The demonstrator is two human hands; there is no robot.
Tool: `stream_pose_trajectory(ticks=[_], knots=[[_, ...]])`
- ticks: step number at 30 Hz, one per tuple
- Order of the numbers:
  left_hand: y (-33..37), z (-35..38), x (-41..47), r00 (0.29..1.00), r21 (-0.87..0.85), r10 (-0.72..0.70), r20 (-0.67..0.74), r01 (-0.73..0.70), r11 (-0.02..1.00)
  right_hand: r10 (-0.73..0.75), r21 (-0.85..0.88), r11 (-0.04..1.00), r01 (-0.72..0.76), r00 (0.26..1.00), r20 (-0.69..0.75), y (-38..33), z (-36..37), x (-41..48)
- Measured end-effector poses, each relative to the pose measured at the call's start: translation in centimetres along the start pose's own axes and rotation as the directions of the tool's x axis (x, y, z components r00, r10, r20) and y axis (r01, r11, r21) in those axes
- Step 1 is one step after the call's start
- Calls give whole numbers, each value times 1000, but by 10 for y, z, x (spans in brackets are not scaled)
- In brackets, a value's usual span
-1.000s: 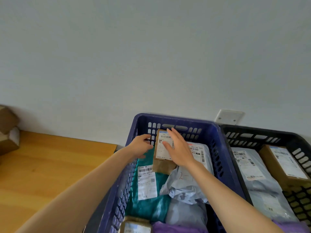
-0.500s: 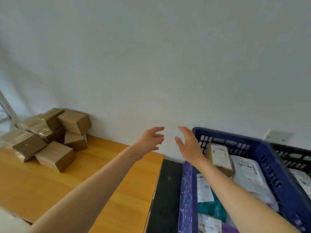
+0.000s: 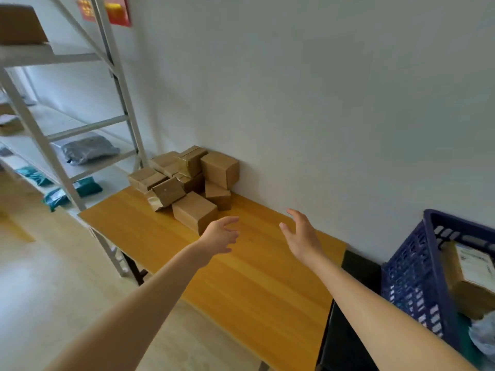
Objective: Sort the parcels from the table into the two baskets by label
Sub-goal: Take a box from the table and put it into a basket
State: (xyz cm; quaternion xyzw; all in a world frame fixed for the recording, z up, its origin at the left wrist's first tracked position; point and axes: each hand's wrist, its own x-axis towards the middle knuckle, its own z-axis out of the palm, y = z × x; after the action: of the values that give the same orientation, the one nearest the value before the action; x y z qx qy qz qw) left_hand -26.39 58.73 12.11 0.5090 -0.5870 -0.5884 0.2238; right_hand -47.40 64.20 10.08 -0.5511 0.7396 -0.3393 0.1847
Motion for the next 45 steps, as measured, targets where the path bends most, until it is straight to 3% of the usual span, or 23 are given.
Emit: stream_pose_trajectory(ticks=[6,16,22,29,35,39,45], knots=[[-37,-55,17,992,-79,-102,-68,96,992,16,-4,1000,-15,995,97,-16,64,24],[-85,-130,109,955,-68,-267,-127,260,963,63,58,995,-79,971,232,-25,166,105],[-106,-169,165,916,-88,-372,-147,362,928,138,85,981,-177,931,336,-28,215,147],[-133,-201,211,897,-182,-432,-94,411,893,285,136,925,-354,886,364,-30,261,172],[-158,-227,254,885,-257,-466,-15,447,857,467,239,797,-554,818,336,-40,294,188],[-168,-239,274,875,-275,-481,56,476,835,604,347,640,-685,728,324,-49,314,188],[-177,-248,301,889,-206,-445,107,457,865,726,504,442,-742,626,286,-61,334,189]])
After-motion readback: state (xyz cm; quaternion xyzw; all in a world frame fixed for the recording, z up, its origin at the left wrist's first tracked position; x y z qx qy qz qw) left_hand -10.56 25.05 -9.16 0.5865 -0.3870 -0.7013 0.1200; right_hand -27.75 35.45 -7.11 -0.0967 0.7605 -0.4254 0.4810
